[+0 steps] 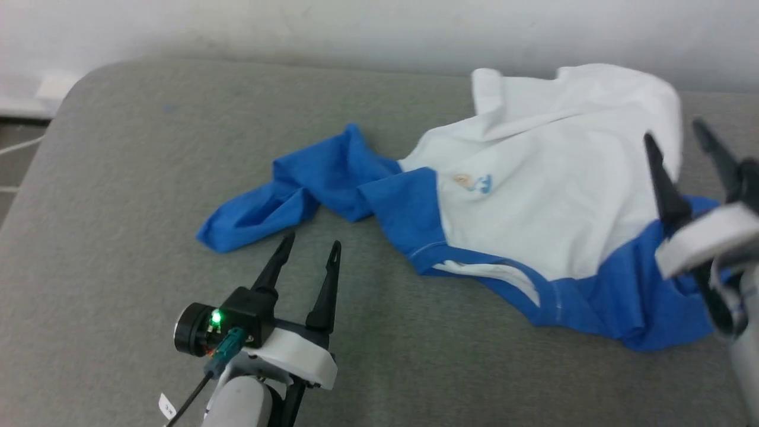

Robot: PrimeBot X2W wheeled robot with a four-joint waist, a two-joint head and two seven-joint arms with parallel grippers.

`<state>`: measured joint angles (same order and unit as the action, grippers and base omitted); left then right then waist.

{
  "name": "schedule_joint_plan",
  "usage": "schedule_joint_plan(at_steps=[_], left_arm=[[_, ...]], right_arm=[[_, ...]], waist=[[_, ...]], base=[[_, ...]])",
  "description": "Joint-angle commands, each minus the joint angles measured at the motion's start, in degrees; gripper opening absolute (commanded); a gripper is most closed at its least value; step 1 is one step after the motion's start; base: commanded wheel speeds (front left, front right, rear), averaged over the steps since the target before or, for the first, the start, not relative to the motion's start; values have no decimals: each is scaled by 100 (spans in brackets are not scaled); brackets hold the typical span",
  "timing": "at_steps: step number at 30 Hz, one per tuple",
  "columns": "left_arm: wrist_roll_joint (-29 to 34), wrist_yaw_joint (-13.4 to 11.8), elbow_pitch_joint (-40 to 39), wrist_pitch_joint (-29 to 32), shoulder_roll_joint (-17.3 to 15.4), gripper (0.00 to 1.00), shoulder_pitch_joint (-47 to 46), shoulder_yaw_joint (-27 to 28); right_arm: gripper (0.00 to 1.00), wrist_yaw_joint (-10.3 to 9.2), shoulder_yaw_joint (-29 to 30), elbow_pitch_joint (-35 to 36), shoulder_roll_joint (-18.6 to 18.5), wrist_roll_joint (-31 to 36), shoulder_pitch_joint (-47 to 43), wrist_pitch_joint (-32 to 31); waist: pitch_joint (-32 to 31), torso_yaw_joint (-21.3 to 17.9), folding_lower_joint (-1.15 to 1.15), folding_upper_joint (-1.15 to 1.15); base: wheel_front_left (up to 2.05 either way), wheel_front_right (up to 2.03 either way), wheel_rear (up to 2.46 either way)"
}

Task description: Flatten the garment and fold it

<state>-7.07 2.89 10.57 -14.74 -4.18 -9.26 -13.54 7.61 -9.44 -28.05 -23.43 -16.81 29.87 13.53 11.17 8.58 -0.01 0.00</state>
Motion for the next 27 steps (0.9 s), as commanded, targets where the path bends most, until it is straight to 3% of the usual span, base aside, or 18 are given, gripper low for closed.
schedule_joint_plan(at_steps=[1, 5, 12, 19, 27], left_arm=[[-32, 59, 125, -26, -51, 100, 19, -40], [-1, 219, 381, 147, -130, 100, -88, -298], [-74, 419, 559, 1270, -352, 100, -583, -947], [-148, 436, 813, 2409, -517, 100, -1077, -1230], [289, 197, 1459, 3424, -767, 100, -1458, -1431]], right_arm=[[100, -12, 218, 436, 191, -39, -573, 42], [100, -12, 805, 1230, 715, -19, -1567, 9], [100, -12, 1446, 2248, 1477, 209, -2426, -306], [100, -12, 1499, 2699, 1671, 324, -2551, -538], [100, -12, 1483, 2770, 1815, 330, -2552, -538]], waist=[[-405, -682, 1, 0], [-390, -924, 1, 0], [-184, -1306, 1, 0], [62, -1544, 1, 0], [359, -1674, 1, 0]], base=[[0, 0, 0], [0, 0, 0], [0, 0, 0], [0, 0, 0], [0, 0, 0]])
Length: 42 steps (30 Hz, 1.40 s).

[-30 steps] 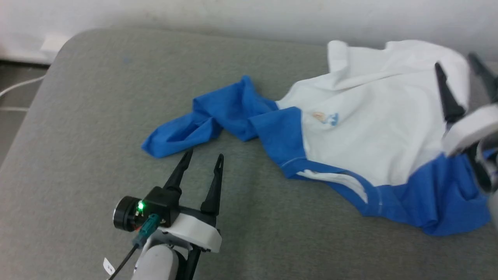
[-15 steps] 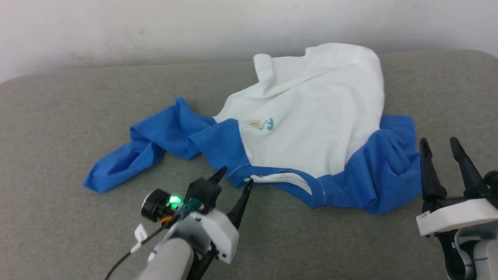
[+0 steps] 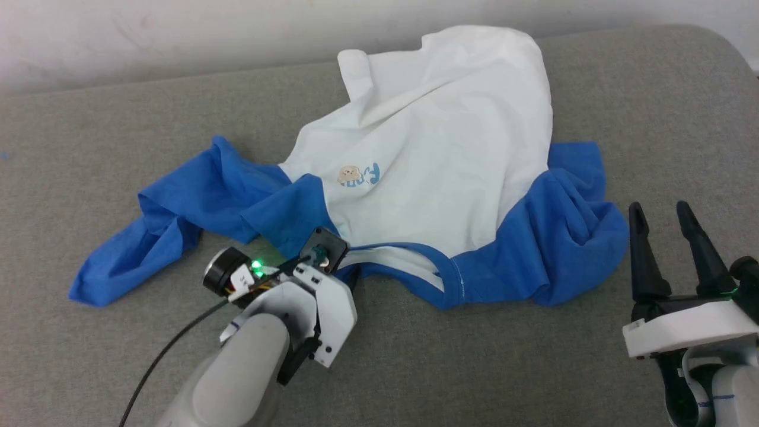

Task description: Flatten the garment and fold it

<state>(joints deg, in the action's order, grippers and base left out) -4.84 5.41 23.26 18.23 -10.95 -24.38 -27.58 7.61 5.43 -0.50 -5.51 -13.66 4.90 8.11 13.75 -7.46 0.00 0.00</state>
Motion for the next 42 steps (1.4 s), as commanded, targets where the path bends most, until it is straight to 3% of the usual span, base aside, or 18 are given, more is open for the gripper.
schedule_joint_plan(at_steps=[1, 2, 3, 4, 9, 14, 22, 26, 29, 30, 31, 37, 42], left_arm=[[70, -37, 265, 234, -105, 100, 51, -67], [23, -8, 327, 352, -100, 84, 69, -94], [-43, 27, 361, 452, -91, 35, 90, -125], [-119, 64, 371, 529, -84, 0, 115, -162], [-413, 146, 53, 537, -146, 0, 284, -271], [-611, 132, -746, 555, -286, 0, 672, -238], [-1043, 94, -2231, 1227, -682, 0, 1711, -288], [-1320, 150, -2429, 1652, -884, 0, 2198, -630], [-1390, 173, -2368, 1572, -905, 0, 2290, -865], [-1379, 177, -2336, 1455, -895, 40, 2269, -898], [-1360, 178, -2301, 1310, -868, 100, 2235, -901], [-1228, 48, -2367, 116, -601, 100, 1868, -640], [-1157, -358, -2508, -1001, -345, 100, 1552, -126]], right_arm=[[100, -12, -24, 0, 35, 17, -53, 9], [100, -12, -41, -15, 45, 17, -51, 14], [100, -12, -49, -30, 54, 20, -50, 21], [100, -12, -51, -51, 61, 21, -52, 25], [100, -12, -11, -224, 76, 35, -122, -92], [100, -12, 159, -463, 78, 113, -269, -393], [100, -12, 698, -905, 208, 420, -449, -989], [100, -12, 964, -1111, 248, 546, -467, -1342], [100, -12, 1124, -1131, 256, 653, -342, -1538], [100, -12, 1158, -1108, 257, 699, -270, -1604], [100, -12, 1190, -1075, 252, 741, -184, -1677], [100, -12, 1227, -1071, -342, 738, 491, -2509], [100, -12, 798, -1600, -1113, 441, 1159, -3302]], waist=[[114, -69, 0, 0], [120, -63, 0, 0], [113, -49, 0, 0], [89, -26, 0, 0], [-195, 163, 0, 0], [-553, 458, 0, 0], [-950, 892, 0, 0], [-1022, 1028, 0, 0], [-979, 1115, 0, 0], [-957, 1139, 0, 0], [-925, 1166, 0, 0], [-669, 1415, 0, 0], [-378, 1657, 0, 0]], base=[[0, 0, 0], [0, 0, 0], [0, 0, 0], [0, 0, 0], [0, 0, 0], [0, 0, 0], [0, 0, 0], [0, 0, 0], [0, 0, 0], [0, 0, 0], [0, 0, 0], [0, 0, 0], [0, 0, 0]])
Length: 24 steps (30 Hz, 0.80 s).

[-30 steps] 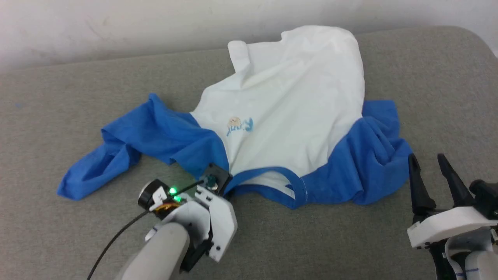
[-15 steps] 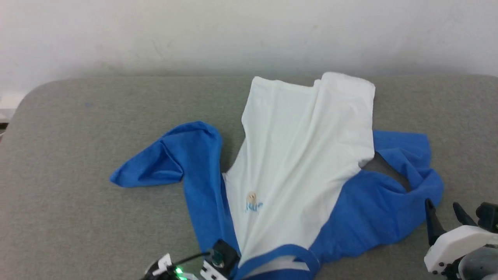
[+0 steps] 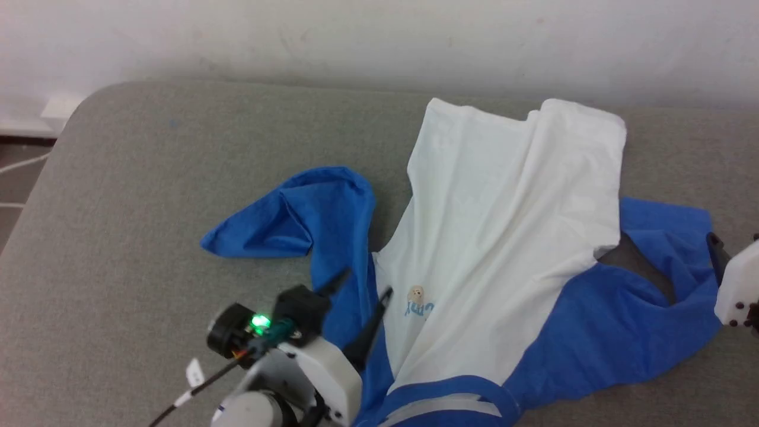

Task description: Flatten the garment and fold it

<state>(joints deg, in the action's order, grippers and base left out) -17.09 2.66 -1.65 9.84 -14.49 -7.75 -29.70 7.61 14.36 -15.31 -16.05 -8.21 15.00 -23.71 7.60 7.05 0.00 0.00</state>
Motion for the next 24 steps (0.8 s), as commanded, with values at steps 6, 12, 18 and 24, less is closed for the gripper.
schedule_joint_plan(at_steps=[6, 12, 18, 24], left_arm=[[380, -577, 172, -1388, 152, 100, -340, 483], [445, -813, 526, -2205, 339, 100, -396, 634], [405, -848, 781, -2397, 457, 100, -425, 685], [365, -859, 917, -2449, 451, 100, -392, 775]], right_arm=[[100, -12, -617, -1163, -828, -416, 873, -927], [100, -12, -863, -1979, -1308, -404, 1355, -1147], [52, -12, -1284, -2497, -1512, -589, 1332, -1068], [0, -12, -1467, -2615, -1704, -883, 1349, -679]], waist=[[589, 501, 0, 0], [890, 813, 0, 0], [979, 976, 0, 0], [858, 900, 0, 0]], base=[[0, 0, 0], [0, 0, 0], [0, 0, 0], [0, 0, 0]])
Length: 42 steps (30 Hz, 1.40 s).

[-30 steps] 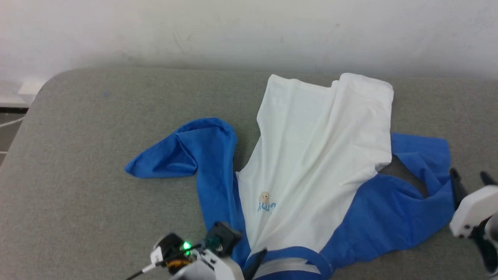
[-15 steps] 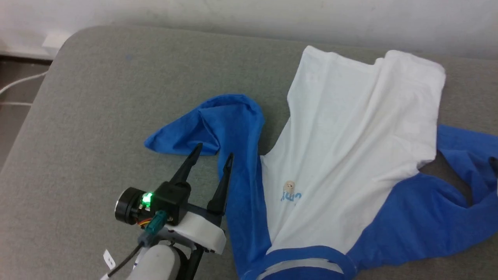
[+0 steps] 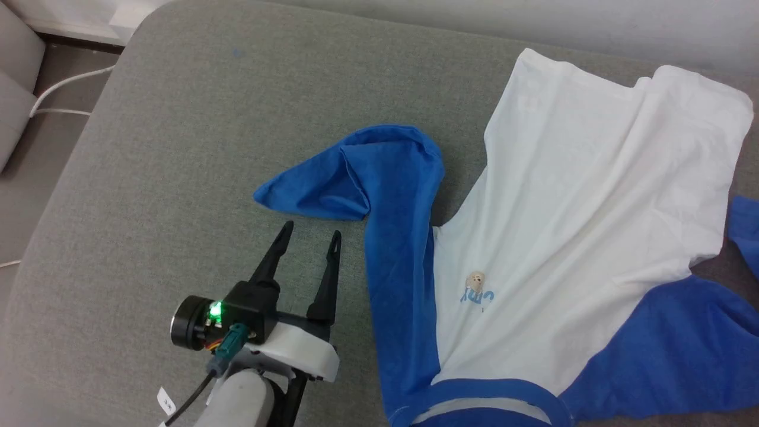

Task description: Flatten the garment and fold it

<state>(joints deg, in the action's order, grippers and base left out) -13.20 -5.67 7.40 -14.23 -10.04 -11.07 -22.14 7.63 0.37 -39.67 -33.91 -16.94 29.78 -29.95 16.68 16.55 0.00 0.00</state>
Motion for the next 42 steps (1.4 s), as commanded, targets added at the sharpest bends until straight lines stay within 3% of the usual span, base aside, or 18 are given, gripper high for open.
schedule_joint_plan(at_steps=[1, 7, 13, 17, 21, 22, 26, 30, 37, 42], left_arm=[[-29, -23, 28, -47, -7, 100, -54, 37], [-28, 12, 29, -64, -47, 100, -49, 63], [-34, 31, -32, -71, -15, 100, -84, 64], [-37, 48, -45, -74, 0, 100, -111, 75], [-27, 63, -26, -75, 0, 100, -156, 82], [-26, 68, -23, -75, 1, 100, -169, 85], [-42, 75, 2, -75, -5, 100, -193, 125], [-80, 80, 88, -76, -82, 100, -176, 197], [-336, 41, 281, 123, -262, 100, -38, 447], [-485, -80, 425, 550, -507, 100, 38, 683]], right_arm=[[0, -14, -31, -189, -10, 7, -71, 78], [0, -14, 456, -357, -601, 405, 417, 797], [0, -14, 1351, -724, -1053, 1068, 695, 1101], [0, -14, 2070, -1016, -1165, 1555, 707, 1300], [0, -14, 2717, -1171, -1035, 2080, 695, 1662], [100, -14, 2865, -1244, -951, 2169, 686, 1682], [100, -14, 3172, -1330, -598, 2527, 657, 1925], [100, -14, 3052, -1197, -104, 2695, 806, 2480], [100, -14, 1937, -568, 808, 2109, 853, 3749], [100, -14, 1070, 564, 1247, 1156, 253, 4216]], waist=[[-79, -82, 0, 0], [-166, -240, 0, 0], [-57, -287, 0, 0], [60, -286, 0, 0], [160, -293, 0, 0], [169, -296, 0, 0], [155, -352, 0, 0], [-23, -521, 0, 0], [-545, -941, 0, 0], [-696, -1232, 0, 0]], base=[[0, 0, 0], [0, 0, 0], [0, 0, 0], [0, 0, 0], [0, 0, 0], [0, 0, 0], [0, 0, 0], [0, 0, 0], [0, 0, 0], [0, 0, 0]])
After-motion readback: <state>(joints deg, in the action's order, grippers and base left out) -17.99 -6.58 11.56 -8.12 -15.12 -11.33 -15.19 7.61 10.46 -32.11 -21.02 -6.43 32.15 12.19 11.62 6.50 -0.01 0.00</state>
